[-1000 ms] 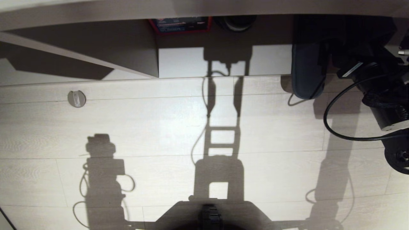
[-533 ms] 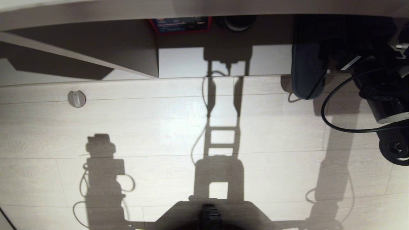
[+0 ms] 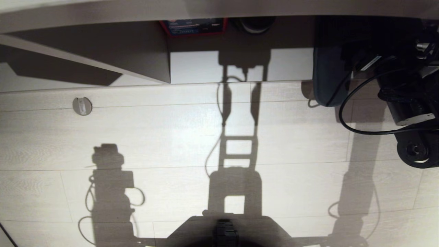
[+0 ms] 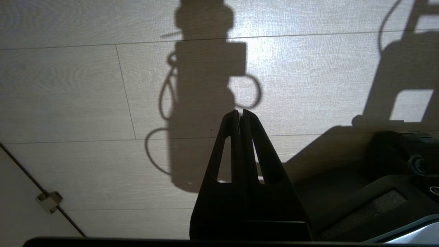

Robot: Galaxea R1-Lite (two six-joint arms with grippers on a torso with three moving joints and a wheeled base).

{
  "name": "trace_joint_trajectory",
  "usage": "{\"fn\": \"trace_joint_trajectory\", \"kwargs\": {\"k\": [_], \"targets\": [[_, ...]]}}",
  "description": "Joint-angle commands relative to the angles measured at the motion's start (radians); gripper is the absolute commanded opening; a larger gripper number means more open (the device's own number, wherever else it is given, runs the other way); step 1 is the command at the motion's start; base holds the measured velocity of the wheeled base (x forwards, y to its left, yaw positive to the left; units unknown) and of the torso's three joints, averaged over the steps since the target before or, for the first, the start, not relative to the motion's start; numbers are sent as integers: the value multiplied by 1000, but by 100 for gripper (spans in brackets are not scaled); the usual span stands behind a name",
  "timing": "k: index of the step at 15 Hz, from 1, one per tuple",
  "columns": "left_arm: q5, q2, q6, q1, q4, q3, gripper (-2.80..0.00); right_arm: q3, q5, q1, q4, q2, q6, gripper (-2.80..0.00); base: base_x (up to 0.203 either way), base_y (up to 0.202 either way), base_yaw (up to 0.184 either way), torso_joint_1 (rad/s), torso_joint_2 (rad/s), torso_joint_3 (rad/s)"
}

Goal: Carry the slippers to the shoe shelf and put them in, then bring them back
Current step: Pick up the slippers in the shoe cabinet

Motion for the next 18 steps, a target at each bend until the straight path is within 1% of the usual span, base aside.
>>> {"fn": "trace_joint_trajectory", "kwargs": {"k": [1, 12, 18], "targets": [[0, 0, -1, 0, 0, 0, -280, -16, 0, 0, -9, 20, -1, 0, 0, 0, 0, 0, 0, 0], [0, 0, -1, 0, 0, 0, -280, -175, 0, 0, -7, 105, -8, 0, 0, 0, 0, 0, 0, 0], [0, 0, -1, 0, 0, 0, -280, -197, 0, -1, -6, 114, -7, 0, 0, 0, 0, 0, 0, 0]]}}
